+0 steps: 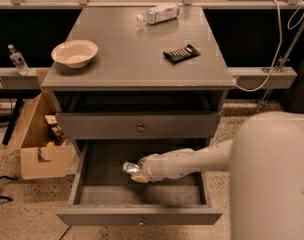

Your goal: Pick redbull can from middle drawer and place on counter

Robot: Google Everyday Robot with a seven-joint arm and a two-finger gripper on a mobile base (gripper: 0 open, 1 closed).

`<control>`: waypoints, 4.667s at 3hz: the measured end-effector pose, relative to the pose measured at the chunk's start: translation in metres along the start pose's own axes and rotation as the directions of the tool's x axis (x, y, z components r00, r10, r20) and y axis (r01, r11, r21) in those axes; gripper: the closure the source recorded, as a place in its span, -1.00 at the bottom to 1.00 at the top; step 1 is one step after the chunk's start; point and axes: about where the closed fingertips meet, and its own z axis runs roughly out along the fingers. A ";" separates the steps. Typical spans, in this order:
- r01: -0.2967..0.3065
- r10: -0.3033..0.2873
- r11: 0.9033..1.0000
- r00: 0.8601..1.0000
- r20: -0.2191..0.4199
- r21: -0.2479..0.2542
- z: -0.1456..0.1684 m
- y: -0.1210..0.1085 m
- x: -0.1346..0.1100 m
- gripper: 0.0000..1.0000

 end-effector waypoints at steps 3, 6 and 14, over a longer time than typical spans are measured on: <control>0.181 -0.183 0.983 0.958 0.220 0.027 -0.118 -0.032 -0.075 1.00; 0.254 -0.250 0.967 0.949 0.193 0.009 -0.180 -0.034 -0.098 1.00; 0.263 -0.265 0.954 0.964 -0.009 0.142 -0.376 -0.167 -0.262 1.00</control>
Offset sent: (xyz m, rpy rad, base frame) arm -0.0256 -0.1611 0.2027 0.1950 -0.1160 0.2080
